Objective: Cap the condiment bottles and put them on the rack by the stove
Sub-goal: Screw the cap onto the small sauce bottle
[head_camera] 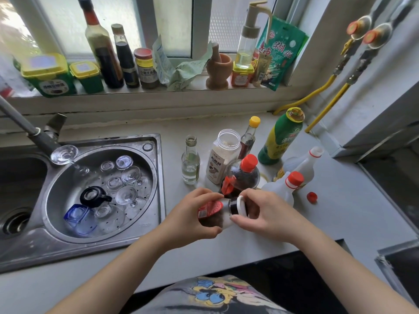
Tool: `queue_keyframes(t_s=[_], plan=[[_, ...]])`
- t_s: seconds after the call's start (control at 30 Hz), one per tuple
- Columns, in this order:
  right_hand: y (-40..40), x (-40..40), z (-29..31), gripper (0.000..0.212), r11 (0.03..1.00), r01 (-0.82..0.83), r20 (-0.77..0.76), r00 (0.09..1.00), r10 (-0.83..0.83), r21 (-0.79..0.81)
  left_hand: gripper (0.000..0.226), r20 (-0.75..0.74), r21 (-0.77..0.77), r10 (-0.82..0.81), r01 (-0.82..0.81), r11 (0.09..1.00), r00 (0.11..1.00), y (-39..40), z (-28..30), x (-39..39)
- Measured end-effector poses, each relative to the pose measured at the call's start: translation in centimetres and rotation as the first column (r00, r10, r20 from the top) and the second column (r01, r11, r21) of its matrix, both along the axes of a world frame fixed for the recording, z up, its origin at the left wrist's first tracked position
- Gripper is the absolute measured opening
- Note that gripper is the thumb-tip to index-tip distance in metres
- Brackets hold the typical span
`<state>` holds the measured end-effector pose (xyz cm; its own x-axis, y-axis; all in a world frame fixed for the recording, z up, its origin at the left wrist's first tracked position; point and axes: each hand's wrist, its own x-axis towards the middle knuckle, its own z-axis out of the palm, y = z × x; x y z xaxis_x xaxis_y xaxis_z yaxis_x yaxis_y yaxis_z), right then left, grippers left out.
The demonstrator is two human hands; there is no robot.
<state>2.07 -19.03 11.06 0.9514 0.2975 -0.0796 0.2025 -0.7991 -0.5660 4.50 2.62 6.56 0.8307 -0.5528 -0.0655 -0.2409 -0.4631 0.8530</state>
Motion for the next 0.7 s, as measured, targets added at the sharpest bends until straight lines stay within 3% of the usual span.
queue_keyframes(t_s=[0.23,0.4,0.5,0.6,0.7], plan=[[0.9,-0.3,-0.2,0.046,0.995,0.079,-0.102,0.991,-0.084,-0.056,0.063,0.04,0.014,-0.023,0.022,1.0,0.999,0.3,-0.3,-0.5],[1.6,-0.8,-0.2,0.064,0.974,0.226,-0.238,0.948,-0.214,0.025,0.063,0.185,0.019,-0.026,0.023,1.0,0.982,0.2,-0.5,-0.3],[1.9,-1.0,0.4,0.072,0.962,0.274,-0.336,0.905,-0.261,-0.012,0.062,0.176,0.01,-0.025,0.024,1.0,0.984,0.0,-0.6,-0.4],[1.2,-1.1,1.0,0.087,0.968,0.246,-0.365,0.899,-0.243,-0.038,0.062,0.119,-0.007,-0.013,0.014,1.0,0.993,0.1,-0.7,-0.6],[0.0,-1.3,1.5,0.071,0.978,0.164,-0.27,0.955,-0.123,0.133,0.062,0.095,-0.01,-0.008,0.009,1.0,0.995,0.3,-0.7,-0.5]])
